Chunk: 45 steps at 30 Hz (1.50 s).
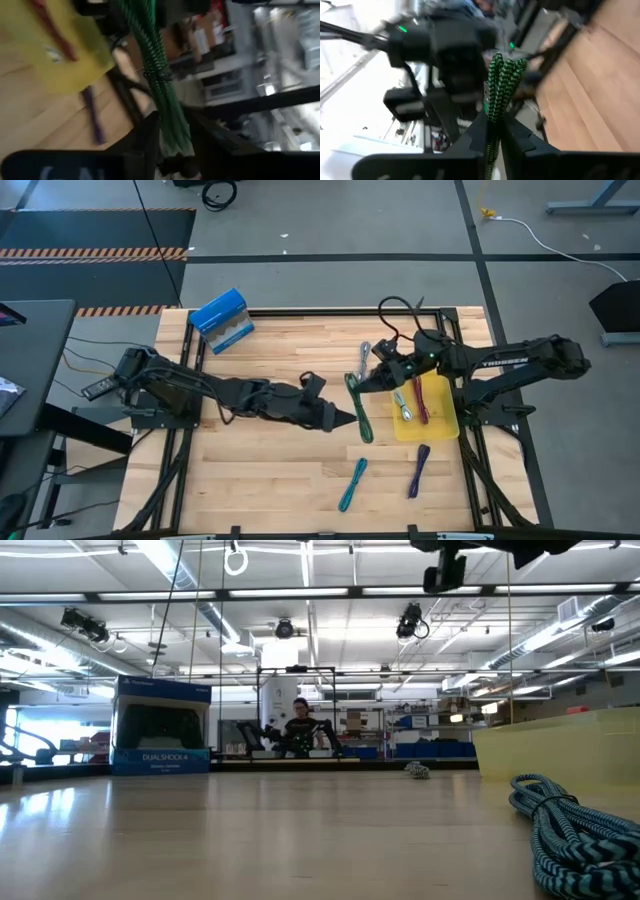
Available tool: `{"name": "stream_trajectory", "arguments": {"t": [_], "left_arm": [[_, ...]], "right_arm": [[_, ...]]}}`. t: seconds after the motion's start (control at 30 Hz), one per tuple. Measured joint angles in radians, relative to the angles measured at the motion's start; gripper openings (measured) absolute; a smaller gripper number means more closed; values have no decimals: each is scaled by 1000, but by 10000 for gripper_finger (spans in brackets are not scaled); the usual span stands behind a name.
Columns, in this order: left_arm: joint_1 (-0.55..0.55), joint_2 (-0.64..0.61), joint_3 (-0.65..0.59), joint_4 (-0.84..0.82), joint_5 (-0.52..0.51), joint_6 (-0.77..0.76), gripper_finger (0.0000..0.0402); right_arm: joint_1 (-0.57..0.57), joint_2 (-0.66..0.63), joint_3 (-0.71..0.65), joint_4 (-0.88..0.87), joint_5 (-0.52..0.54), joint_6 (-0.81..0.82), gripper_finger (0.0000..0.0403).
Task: Pick and place USB-C Cables
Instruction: Put the green USB cable into the yellow container
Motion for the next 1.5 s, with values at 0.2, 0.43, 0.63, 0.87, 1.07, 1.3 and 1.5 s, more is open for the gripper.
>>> {"name": "stream_trajectory", "arguments": {"t": [0.2,0.43,0.63,0.87,1.07,1.3,1.5], "left_arm": [[5,-112,0,-179,4,127,132],[-10,-220,1,-269,-89,262,132],[-28,-259,1,-307,-135,334,133],[-53,-267,1,-305,-136,400,133],[-68,-266,1,-305,-135,403,133],[-69,-266,1,-304,-143,398,133],[-63,-265,1,-300,-208,376,133]], "right_arm": [[-30,-61,0,-254,-18,-43,32],[-71,-162,0,-596,33,-83,31],[-88,-268,0,-822,140,-84,30],[-91,-353,0,-1097,200,-70,30],[-90,-394,0,-1213,220,-45,30],[-90,-403,0,-1333,221,-48,30],[-90,-403,0,-1414,219,-80,30]]}}
